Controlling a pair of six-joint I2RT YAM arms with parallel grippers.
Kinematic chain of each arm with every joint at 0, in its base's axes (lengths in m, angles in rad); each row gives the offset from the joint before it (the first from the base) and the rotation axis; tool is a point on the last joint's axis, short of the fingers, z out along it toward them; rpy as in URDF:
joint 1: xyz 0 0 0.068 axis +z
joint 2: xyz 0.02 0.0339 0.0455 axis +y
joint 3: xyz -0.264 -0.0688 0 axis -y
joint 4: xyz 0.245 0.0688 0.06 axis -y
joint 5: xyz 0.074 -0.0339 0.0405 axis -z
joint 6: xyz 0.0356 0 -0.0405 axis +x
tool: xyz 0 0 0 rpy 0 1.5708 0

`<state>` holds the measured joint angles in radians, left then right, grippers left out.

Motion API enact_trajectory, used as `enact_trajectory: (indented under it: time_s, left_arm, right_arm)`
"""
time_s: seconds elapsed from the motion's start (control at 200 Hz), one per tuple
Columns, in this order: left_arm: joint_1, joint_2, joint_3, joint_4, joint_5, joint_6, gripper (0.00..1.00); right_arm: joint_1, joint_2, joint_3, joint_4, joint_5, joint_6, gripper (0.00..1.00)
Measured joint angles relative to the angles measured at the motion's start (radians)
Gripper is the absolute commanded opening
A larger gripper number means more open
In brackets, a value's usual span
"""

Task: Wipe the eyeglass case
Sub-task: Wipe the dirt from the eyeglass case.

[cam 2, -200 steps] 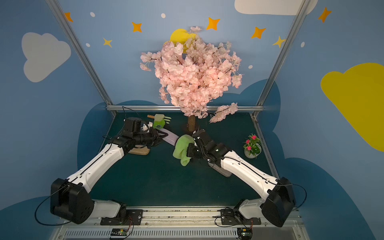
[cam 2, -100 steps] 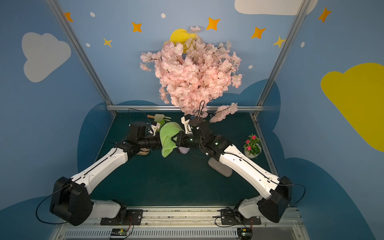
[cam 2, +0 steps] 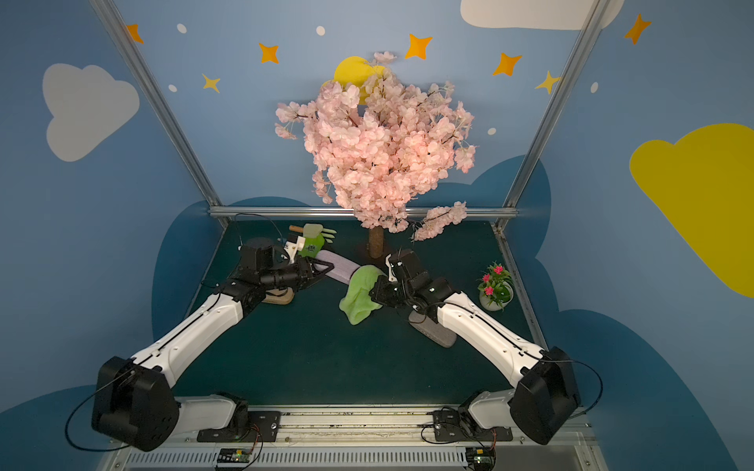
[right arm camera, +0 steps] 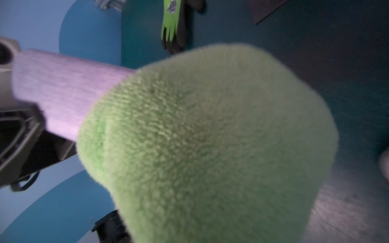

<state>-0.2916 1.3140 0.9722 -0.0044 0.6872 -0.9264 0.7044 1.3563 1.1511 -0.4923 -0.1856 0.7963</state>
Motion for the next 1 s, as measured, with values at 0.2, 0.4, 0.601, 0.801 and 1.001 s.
enact_trajectory:
  time_s: [0.2, 0.4, 0.601, 0.801, 1.001]
  left_arm:
    - [-0.046, -0.015, 0.000, 0.036, -0.008, 0.049, 0.03]
    - [-0.121, -0.011, -0.038, 0.154, -0.014, 0.060, 0.03]
    - [-0.114, 0.027, -0.074, 0.166, -0.041, 0.047, 0.03]
    - [-0.079, 0.027, -0.087, 0.187, -0.029, 0.045, 0.03]
    - [-0.079, -0.001, -0.082, 0.216, -0.006, 0.076, 0.03]
  right_arm:
    - [0.112, 0.021, 0.256, -0.080, 0.053, -0.108, 0.00]
    - [0.096, 0.029, 0.174, 0.161, -0.084, 0.010, 0.00]
    - [-0.023, 0.023, -0.045, 0.374, -0.248, 0.169, 0.00]
    - [-0.106, -0.056, -0.134, 0.245, -0.226, 0.135, 0.00]
    - [-0.102, -0.084, 0.021, -0.044, -0.021, -0.035, 0.00]
